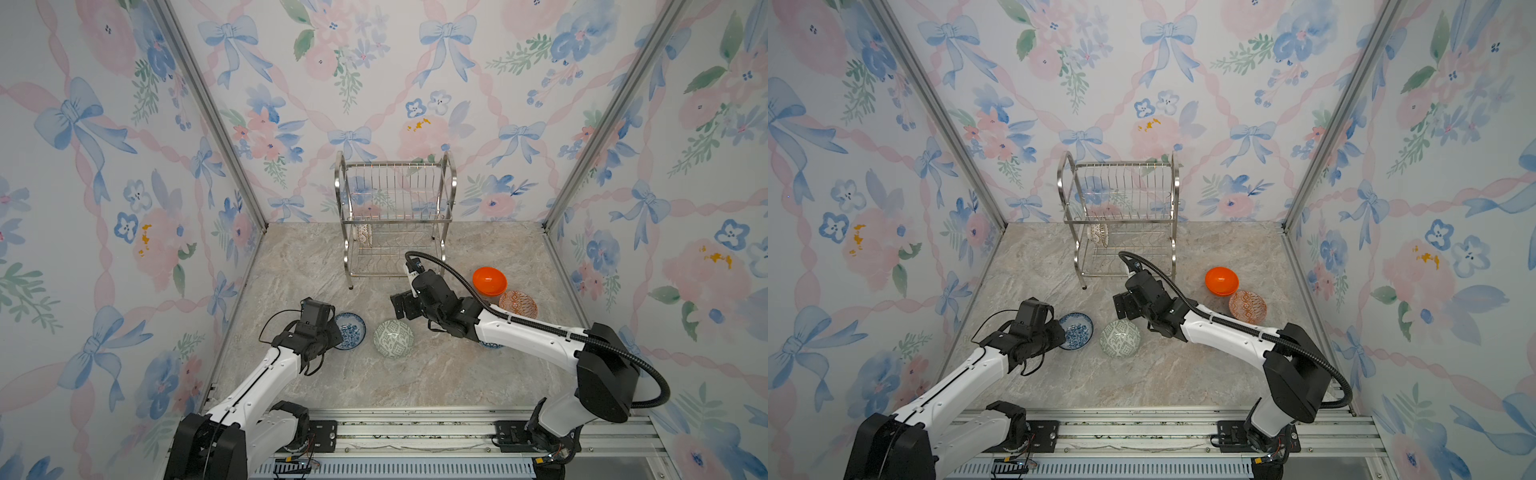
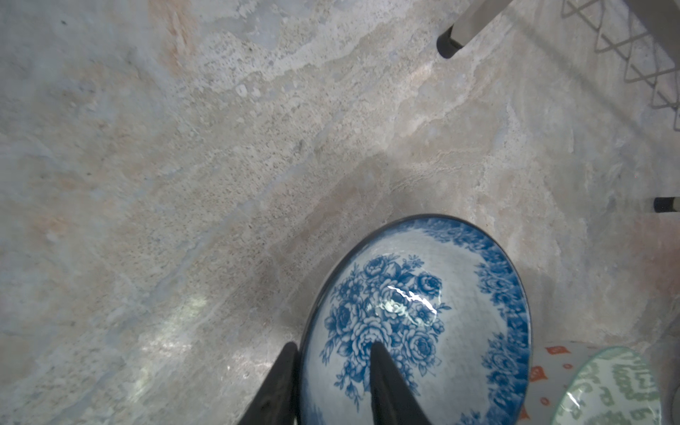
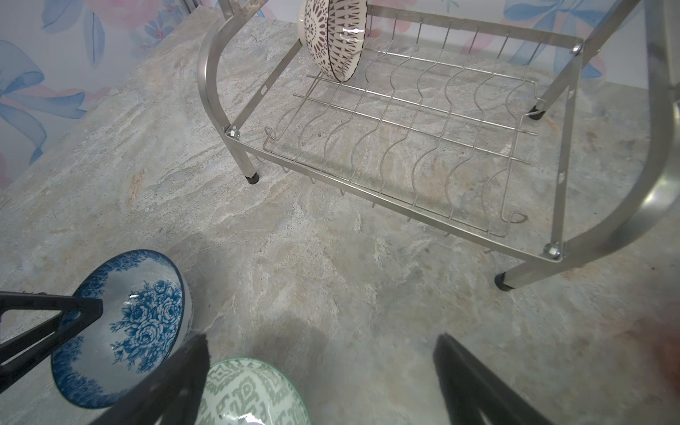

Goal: Load bowls into a dish rack
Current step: Pick up the bowl from the middle-left of the table, then place the bowl at the center of the table.

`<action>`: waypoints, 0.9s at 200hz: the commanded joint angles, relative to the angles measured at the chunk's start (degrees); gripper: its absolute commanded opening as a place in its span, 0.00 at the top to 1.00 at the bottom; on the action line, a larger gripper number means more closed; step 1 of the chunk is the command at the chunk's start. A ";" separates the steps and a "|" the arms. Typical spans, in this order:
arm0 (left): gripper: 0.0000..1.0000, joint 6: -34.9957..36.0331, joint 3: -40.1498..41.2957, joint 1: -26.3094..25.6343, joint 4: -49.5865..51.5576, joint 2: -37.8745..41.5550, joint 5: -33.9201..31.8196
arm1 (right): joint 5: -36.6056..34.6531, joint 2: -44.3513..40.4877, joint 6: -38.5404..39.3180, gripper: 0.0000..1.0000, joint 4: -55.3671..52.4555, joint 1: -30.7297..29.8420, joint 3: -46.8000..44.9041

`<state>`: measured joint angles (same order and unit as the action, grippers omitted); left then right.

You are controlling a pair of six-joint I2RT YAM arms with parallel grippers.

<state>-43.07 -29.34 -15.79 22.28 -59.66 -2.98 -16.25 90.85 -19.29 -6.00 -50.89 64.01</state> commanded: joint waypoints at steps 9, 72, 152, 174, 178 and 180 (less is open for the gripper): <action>0.80 0.36 0.82 -0.42 -1.86 -0.96 1.07 | 0.76 -2.43 -1.36 0.03 -1.05 1.23 -0.97; 0.91 -1.36 -1.90 -0.54 -6.88 -5.04 2.98 | 2.71 -1.13 -1.50 0.03 -1.17 1.45 -0.20; 0.95 -4.69 -9.99 -3.51 -12.20 -13.79 2.65 | 4.49 1.17 -1.97 0.03 -2.06 1.34 2.20; 0.94 -5.01 -12.40 -5.43 -12.45 -17.09 1.87 | 4.90 1.44 -2.23 0.03 -2.02 1.24 2.35; 0.93 -5.06 -14.17 -5.66 -12.50 -17.70 1.72 | 5.07 1.44 -2.14 0.03 -2.01 1.25 2.43; 0.93 -5.04 -14.54 -5.81 -12.52 -17.97 1.68 | 5.13 1.50 -2.13 0.03 -1.98 1.30 2.41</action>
<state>-46.76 -39.18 -19.92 13.06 -75.26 -0.64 -12.23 91.13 -20.58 -6.72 -49.87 64.82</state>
